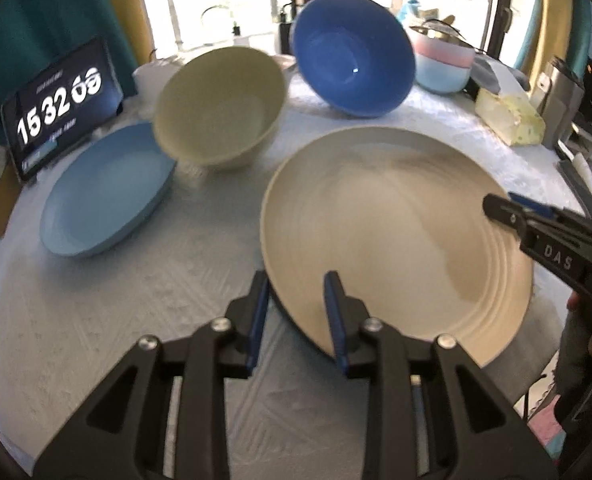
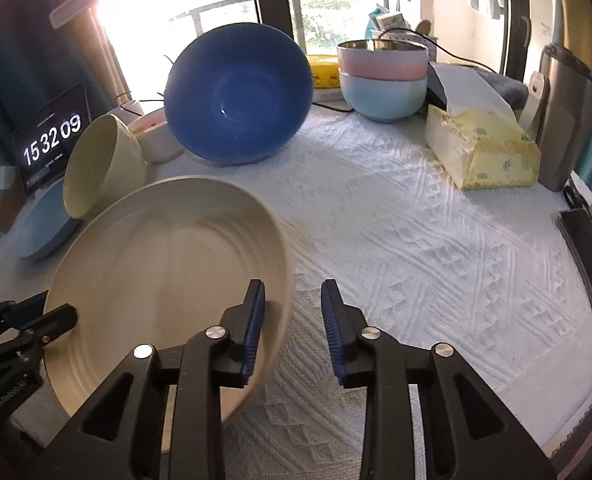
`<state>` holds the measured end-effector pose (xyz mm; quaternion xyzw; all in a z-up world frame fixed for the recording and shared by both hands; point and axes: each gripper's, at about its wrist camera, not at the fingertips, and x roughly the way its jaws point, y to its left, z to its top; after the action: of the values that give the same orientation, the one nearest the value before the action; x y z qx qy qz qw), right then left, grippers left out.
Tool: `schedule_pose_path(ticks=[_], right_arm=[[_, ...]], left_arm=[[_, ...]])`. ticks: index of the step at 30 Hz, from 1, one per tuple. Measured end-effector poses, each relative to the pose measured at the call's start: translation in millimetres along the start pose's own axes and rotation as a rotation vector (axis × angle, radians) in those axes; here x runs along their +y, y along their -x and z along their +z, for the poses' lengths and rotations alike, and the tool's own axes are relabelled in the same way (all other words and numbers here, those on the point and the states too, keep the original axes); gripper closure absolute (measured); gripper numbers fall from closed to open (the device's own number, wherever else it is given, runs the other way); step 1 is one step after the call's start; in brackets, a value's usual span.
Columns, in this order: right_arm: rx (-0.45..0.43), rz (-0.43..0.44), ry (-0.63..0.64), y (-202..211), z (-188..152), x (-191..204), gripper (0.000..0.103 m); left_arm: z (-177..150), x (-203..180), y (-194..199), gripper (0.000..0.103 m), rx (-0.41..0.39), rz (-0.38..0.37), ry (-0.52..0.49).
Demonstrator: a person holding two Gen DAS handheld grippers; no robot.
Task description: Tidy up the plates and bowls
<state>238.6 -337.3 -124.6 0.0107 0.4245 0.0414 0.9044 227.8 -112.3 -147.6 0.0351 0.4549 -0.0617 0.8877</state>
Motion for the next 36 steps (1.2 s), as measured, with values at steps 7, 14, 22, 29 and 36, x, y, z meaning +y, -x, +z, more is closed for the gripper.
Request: schedule_pose_path(ticks=[7,14,22,29,36], right_arm=[[0.024,0.041,-0.004,-6,-6,3,0.071],[0.039,0.059,0.012,-3,-10,13,0.074],[0.048,0.040,0.019,3,-17,18,0.074],[0.026,-0.002,0.003,18,-20,21,0.074],[-0.037,-0.035,-0.001,41,-11,29,0.072]], left_arm=[[0,9,-11,0.067,0.020,0.004,0.039],[-7,1,-13,0.067,0.030,-0.037,0.021],[-18,5,-3,0.067,0.023,-0.064,0.021],[-22,20,15,0.067,-0.028,-0.064,0.057],[-25,45,34,0.067,-0.080,-0.059,0.099]])
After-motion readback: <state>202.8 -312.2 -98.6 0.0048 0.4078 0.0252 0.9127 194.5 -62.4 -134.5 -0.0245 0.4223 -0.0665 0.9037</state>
